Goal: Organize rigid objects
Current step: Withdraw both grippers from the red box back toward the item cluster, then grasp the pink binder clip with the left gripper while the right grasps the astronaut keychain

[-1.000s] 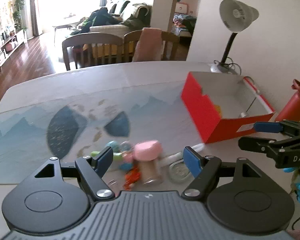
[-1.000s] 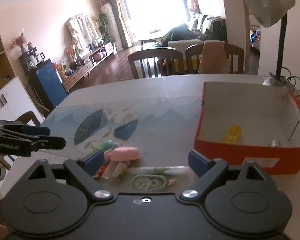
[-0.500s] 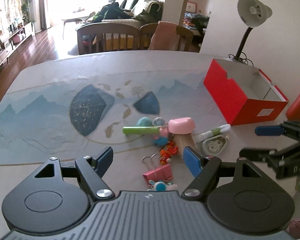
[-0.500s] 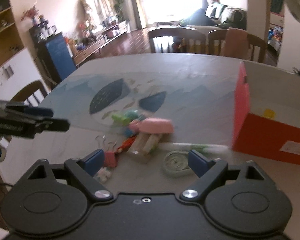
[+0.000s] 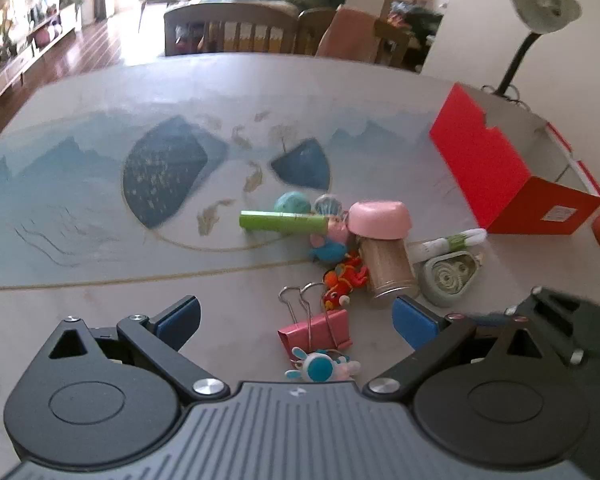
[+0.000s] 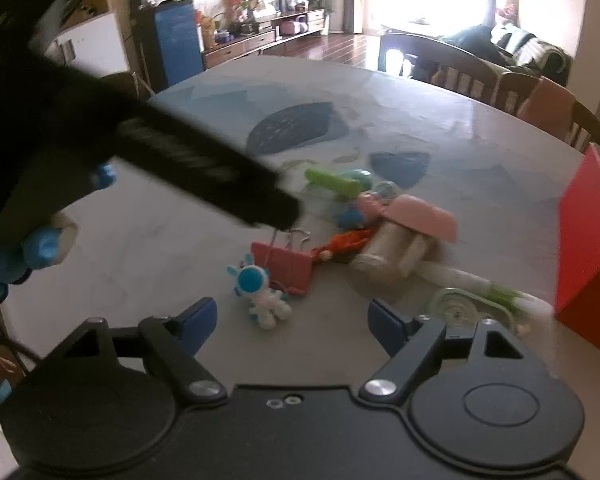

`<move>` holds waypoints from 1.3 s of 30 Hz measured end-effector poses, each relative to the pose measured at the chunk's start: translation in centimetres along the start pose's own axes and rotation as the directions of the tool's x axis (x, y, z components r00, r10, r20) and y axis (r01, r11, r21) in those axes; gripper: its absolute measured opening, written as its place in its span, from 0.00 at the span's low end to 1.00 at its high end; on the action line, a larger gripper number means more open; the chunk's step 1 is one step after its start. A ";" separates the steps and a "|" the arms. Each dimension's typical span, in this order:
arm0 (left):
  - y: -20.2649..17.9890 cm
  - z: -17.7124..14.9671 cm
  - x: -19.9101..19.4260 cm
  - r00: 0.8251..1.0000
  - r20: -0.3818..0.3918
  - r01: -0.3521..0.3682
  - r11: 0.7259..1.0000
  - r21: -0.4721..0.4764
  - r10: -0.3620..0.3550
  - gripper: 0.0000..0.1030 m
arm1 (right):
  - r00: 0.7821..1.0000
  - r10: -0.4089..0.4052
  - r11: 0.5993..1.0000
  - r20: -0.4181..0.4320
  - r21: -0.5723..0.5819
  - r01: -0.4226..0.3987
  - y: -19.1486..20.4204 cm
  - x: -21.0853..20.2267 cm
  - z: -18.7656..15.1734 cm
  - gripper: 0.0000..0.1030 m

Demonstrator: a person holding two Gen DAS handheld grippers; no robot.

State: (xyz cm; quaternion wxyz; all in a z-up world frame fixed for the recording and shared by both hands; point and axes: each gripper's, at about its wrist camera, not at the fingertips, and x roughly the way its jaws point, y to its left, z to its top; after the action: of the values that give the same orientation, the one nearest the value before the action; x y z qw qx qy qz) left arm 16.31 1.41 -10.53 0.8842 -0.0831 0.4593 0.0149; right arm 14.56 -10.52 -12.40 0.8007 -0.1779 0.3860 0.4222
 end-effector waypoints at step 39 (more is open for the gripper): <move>-1.2 0.4 6.8 0.966 -0.253 -0.090 0.988 -0.129 0.055 0.52 | 0.997 -0.003 0.995 -0.081 -0.095 -0.005 2.3 3.9 -1.3 0.27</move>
State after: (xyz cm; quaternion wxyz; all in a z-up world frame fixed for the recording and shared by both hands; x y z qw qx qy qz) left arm 20.66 -0.04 -15.65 0.8107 -0.1291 0.5670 0.0690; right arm 13.42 -7.91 -16.14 0.7747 -0.2326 0.3977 0.4330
